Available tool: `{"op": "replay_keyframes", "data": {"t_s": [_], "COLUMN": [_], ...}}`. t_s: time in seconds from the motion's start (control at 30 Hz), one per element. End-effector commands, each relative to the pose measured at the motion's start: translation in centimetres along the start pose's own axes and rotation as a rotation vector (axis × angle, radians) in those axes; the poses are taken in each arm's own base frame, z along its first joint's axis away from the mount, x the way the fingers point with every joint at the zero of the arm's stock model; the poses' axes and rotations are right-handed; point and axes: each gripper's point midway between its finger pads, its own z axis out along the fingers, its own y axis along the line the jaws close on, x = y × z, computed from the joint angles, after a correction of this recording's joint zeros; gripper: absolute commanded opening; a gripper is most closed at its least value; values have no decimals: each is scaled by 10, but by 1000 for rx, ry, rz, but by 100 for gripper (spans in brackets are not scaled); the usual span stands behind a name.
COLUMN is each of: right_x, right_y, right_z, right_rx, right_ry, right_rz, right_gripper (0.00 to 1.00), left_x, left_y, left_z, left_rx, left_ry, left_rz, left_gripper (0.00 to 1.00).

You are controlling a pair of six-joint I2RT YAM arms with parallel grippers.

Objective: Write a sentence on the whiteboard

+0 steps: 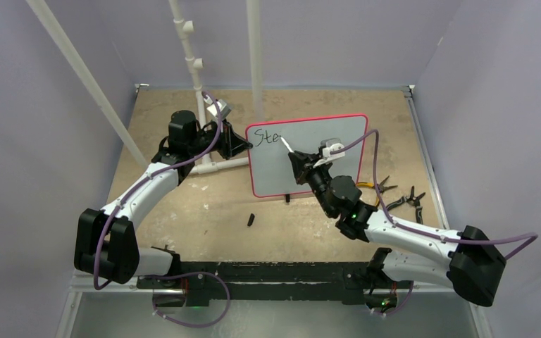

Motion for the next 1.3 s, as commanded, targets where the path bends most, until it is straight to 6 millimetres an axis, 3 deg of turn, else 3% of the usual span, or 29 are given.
{"op": "replay_keyframes", "data": {"t_s": [0.0, 0.17, 0.4, 0.77, 0.87, 1.17, 1.27], "right_x": [-25, -22, 11, 46, 41, -13, -19], "right_y": [0, -6, -10, -7, -7, 3, 4], "right_z": [6, 5, -5, -18, -20, -18, -13], "right_rx": [33, 61, 49, 13, 10, -27, -17], "right_ry": [-69, -59, 30, 136, 123, -30, -47], "right_rz": [26, 29, 52, 58, 65, 90, 81], "right_gripper": [0, 0, 0, 0, 0, 0, 0], "left_x": [-6, -7, -7, -7, -7, -7, -7], "left_y": [-4, -4, -5, -4, -5, -5, -4], "left_z": [-3, -4, -4, -4, -4, -4, -4], "left_rx": [7, 6, 7, 7, 7, 7, 7], "left_ry": [-21, -23, -23, -24, -25, -24, -25], "left_rz": [44, 47, 46, 47, 46, 44, 45], "left_gripper": [0, 0, 0, 0, 0, 0, 0]}}
